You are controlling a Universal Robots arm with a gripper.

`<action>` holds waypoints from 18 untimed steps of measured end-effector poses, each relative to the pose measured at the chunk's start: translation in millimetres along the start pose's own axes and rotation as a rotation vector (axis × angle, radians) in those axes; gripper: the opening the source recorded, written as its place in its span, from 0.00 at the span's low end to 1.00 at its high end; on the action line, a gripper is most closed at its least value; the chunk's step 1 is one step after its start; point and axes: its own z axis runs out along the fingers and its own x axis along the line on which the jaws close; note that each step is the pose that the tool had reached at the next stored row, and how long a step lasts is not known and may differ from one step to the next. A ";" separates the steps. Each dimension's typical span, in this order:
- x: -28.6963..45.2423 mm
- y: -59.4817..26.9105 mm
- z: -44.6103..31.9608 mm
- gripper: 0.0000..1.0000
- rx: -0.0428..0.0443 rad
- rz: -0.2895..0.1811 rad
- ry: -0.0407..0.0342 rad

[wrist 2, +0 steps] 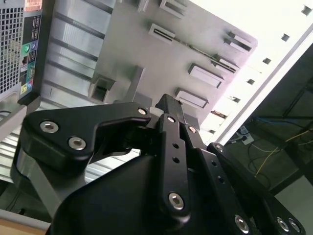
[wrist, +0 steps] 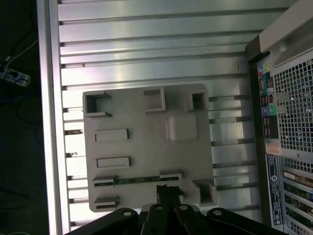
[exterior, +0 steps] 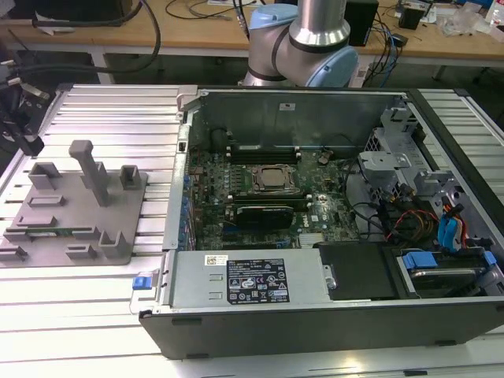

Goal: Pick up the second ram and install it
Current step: 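Reach for the second ram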

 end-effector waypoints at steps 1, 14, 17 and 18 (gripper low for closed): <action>1.7 -1.5 1.7 0.08 0.0000 0.000 -0.0001; 16.9 -9.5 27.5 0.08 0.0000 0.000 0.0001; 16.9 -9.5 27.8 0.08 0.0000 0.000 0.0001; 17.0 -9.5 27.9 0.08 0.0000 0.000 0.0000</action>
